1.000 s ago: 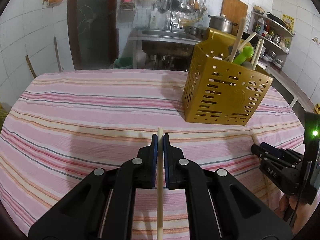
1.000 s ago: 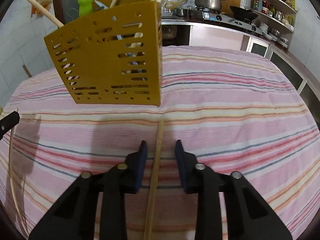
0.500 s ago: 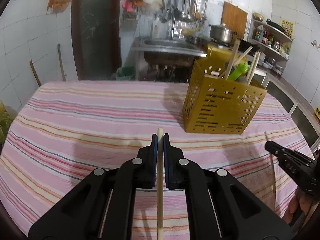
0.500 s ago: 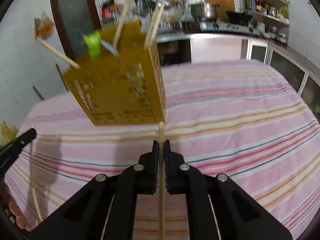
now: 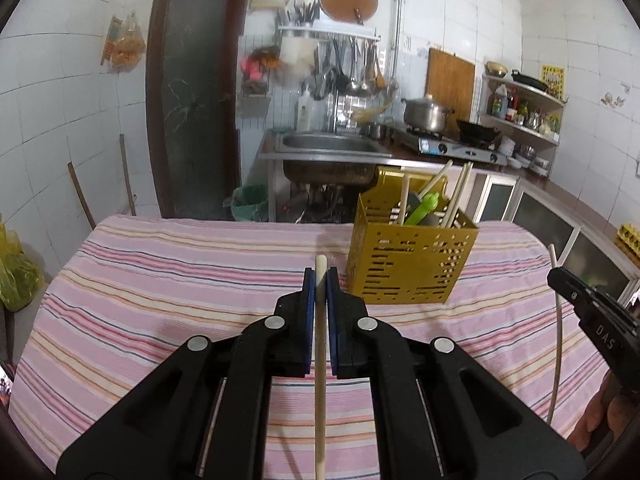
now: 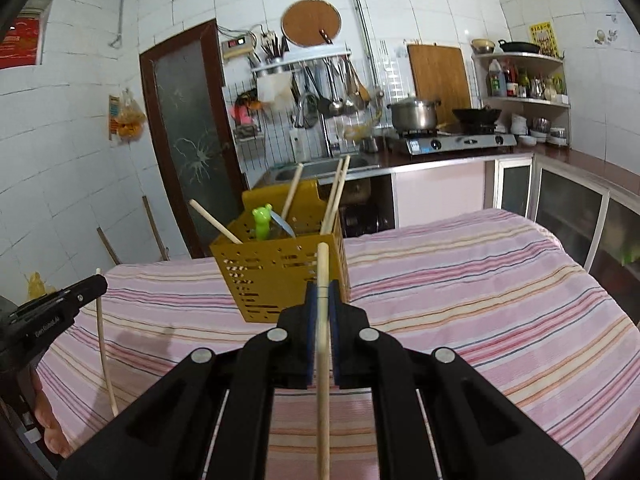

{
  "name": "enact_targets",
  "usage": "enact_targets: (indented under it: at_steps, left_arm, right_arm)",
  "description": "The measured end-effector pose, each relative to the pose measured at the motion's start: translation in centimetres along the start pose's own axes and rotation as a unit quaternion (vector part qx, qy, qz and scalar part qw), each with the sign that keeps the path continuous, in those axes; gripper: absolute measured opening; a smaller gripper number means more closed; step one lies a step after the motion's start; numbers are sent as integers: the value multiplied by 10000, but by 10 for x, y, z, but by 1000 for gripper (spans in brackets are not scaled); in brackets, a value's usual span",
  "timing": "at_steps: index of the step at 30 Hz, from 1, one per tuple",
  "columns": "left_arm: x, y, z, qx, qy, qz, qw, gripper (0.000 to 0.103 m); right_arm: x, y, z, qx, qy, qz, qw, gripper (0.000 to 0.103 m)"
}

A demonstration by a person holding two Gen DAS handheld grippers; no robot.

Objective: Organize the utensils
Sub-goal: 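Carry both held chopsticks upright toward the yellow holder, then lower both chopsticks into the yellow holder and open both tools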

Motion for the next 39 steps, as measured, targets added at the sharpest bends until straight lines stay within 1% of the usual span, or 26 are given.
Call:
enact_targets:
  at_steps: [7, 13, 18, 24, 28, 31, 36, 39]
  left_arm:
    - [24, 3, 2, -22, 10, -217, 9998, 4]
    - [31, 3, 1, -37, 27, -273, 9996, 5]
    - [38, 4, -2, -85, -10, -374, 9993, 5]
    - [47, 9, -4, -128, -85, -494, 9987, 5]
    - [56, 17, -11, -211, -150, -615, 9978, 4]
    - [69, 36, -16, -199, -298, -797, 9962, 5]
    - [85, 84, -33, -348, -512, -1210, 9907, 4]
    - [85, 115, -43, -418, -595, -1458, 9866, 5]
  right_arm:
    - [23, -2, -2, 6, 55, -290, 9996, 6]
    - [31, -1, -5, 4, 51, -397, 9992, 6]
    - [41, 0, -4, 65, 40, -583, 9983, 6]
    - [49, 5, -3, 112, 38, -705, 9974, 6]
    - [57, 18, 1, 117, 64, -895, 9959, 6]
    - [63, 35, 2, 114, 122, -1047, 9944, 6]
    - [63, 73, 6, 98, 199, -1284, 9915, 6]
    - [59, 95, 10, 163, 154, -1431, 9894, 6]
Point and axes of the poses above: each gripper's, at about its wrist camera, not at the fingertips, and x roughly against the way its jaws point, z to its left, y to its top, the point moved 5 cm from there along -x, roughly the way its jaws point, and after that the axes turned 2 degrees about -y, right-handed, at the moved point
